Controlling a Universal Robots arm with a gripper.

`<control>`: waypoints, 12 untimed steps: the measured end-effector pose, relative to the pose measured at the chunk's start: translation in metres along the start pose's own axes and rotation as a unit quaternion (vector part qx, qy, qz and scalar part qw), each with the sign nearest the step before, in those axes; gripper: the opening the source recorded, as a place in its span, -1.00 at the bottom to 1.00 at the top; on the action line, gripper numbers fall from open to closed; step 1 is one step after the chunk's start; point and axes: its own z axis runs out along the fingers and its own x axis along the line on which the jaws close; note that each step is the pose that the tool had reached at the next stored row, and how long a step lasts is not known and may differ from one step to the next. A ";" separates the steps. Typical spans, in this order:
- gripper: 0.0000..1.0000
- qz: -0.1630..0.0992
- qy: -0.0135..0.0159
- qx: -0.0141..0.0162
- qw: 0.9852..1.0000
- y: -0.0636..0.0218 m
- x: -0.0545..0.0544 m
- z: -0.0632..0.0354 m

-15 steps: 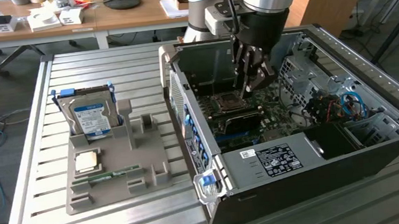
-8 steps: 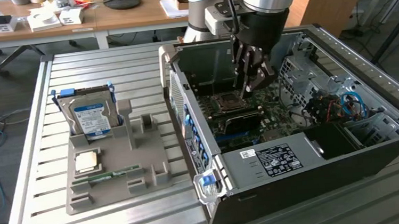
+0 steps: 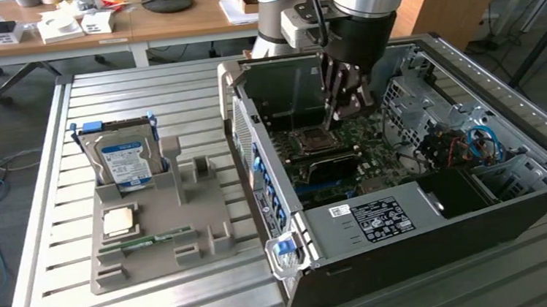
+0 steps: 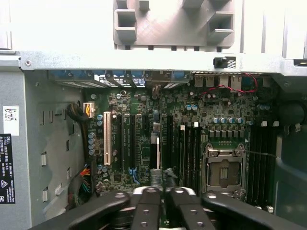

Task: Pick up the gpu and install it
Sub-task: 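Press down on the gpu until it lock into place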

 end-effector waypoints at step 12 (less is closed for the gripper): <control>-0.79 0.000 -0.001 0.000 1.000 0.0001 0.000 0.0047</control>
